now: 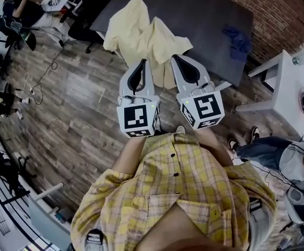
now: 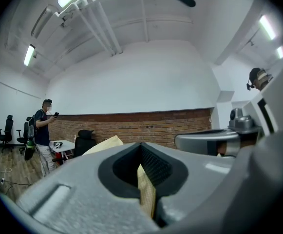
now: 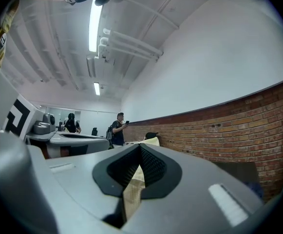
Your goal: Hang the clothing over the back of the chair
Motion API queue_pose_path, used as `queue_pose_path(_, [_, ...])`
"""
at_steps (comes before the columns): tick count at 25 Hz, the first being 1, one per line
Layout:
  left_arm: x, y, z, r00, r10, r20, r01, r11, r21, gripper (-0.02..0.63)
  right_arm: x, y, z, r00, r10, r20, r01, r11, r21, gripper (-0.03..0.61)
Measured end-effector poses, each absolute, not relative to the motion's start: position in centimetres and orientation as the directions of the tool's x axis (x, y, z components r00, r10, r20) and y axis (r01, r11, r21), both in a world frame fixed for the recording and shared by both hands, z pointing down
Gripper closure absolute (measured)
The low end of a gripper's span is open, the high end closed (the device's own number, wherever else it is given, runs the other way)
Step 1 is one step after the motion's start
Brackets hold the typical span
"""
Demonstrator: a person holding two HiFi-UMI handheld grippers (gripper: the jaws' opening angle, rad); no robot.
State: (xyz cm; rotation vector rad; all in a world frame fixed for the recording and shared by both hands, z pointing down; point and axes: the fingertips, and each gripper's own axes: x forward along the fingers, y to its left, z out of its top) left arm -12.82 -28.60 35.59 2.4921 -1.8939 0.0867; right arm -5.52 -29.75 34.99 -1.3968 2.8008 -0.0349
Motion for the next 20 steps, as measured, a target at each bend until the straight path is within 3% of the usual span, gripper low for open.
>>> queue_pose_path(20, [-11.5,-26.4,37.4,0.281,-0.959,0.047,-0.959,-0.282,-0.019,0.614,-5.5,-27.6,37.0,-0.58,-0.814,0.002,-0.814,0.58,-0.04,0.574])
